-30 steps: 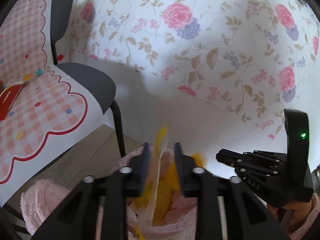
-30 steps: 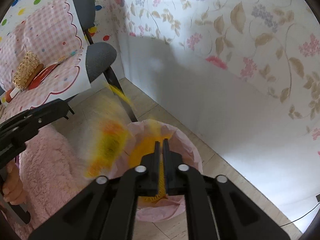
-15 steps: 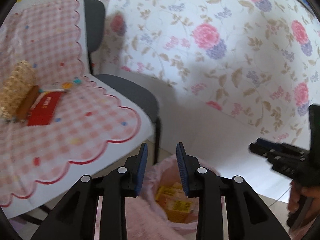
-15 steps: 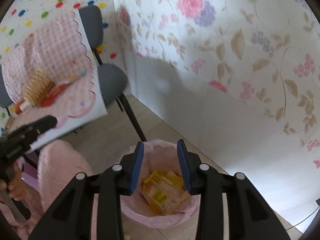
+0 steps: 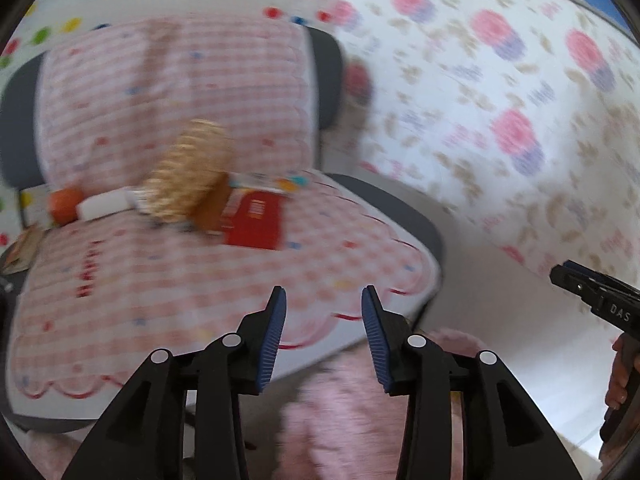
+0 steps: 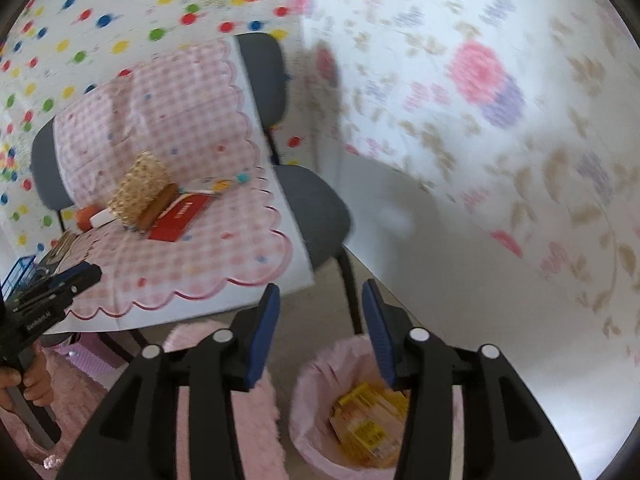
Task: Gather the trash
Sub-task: 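Move both tools back over the chair seat, then grasp the bamboo tube with the left gripper while the right gripper reaches the candy wrapper, then carry the bamboo tube and clear candy wrapper over the pink bin with both grippers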
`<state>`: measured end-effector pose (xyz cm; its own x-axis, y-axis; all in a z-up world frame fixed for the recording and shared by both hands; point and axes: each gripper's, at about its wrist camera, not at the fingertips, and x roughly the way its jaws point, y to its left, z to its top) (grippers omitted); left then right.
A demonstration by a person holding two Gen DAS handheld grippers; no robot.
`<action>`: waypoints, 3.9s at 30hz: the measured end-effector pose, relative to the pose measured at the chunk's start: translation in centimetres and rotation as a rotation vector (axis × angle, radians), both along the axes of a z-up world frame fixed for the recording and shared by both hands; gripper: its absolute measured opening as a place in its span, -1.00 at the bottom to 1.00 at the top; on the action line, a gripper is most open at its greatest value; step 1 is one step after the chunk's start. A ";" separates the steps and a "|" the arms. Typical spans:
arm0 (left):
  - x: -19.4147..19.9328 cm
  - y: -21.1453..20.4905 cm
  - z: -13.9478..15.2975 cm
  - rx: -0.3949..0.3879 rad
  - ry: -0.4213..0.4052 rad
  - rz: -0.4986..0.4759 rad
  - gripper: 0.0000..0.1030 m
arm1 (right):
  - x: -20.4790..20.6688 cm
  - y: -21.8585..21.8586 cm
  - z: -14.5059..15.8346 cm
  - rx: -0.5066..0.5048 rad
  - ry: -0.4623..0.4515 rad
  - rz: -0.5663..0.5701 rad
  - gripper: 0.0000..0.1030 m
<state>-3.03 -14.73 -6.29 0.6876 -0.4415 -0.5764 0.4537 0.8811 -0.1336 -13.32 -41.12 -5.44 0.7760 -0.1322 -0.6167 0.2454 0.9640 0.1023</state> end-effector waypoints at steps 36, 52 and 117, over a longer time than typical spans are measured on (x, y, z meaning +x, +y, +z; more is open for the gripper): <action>19.5 4.7 1.3 0.186 0.057 0.126 0.70 | 21.2 7.8 1.5 0.021 -0.040 0.233 0.62; 27.0 1.2 -1.2 0.244 0.096 0.045 0.49 | 24.5 5.6 -1.0 0.059 0.018 0.218 0.62; 10.6 5.8 2.6 -0.017 -0.014 0.203 0.44 | 21.2 7.0 1.6 0.084 -0.004 0.255 -0.98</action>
